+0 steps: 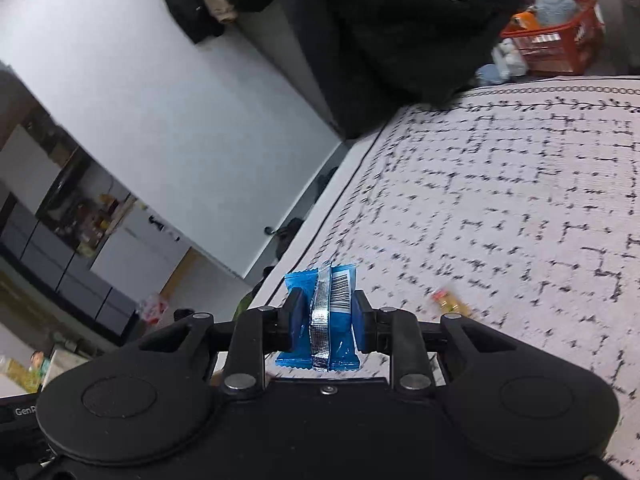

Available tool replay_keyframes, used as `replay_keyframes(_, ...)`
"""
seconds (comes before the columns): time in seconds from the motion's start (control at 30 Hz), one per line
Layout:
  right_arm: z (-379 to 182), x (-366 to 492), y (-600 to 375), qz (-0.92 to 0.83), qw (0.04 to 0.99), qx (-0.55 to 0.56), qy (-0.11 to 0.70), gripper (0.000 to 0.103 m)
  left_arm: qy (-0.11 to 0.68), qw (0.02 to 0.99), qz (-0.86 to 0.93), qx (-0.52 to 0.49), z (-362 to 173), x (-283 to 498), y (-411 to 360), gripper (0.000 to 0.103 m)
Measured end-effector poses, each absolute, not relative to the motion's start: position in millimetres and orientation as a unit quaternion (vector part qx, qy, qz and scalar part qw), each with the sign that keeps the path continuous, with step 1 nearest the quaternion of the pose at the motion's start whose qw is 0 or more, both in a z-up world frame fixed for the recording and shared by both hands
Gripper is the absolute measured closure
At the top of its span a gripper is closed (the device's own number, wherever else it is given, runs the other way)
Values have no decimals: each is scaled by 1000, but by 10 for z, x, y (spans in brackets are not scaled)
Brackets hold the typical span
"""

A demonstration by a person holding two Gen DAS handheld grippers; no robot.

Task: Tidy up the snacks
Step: 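Carry both held blue packets over the cardboard box, then open both grippers to drop the blue packets into the box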

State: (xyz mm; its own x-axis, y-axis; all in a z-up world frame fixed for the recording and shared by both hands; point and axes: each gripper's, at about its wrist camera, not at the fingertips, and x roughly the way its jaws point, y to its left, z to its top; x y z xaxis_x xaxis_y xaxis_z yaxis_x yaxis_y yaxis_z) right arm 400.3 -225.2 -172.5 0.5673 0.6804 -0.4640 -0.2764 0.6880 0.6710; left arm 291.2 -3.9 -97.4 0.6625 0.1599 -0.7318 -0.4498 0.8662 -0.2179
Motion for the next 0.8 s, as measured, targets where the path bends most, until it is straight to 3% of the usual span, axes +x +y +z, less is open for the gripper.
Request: replay_keyframes(0.8, -1537, 3421, -1602, 399, 808, 218, 375, 78, 422, 859, 183, -227, -1247, 2233, 45, 68)
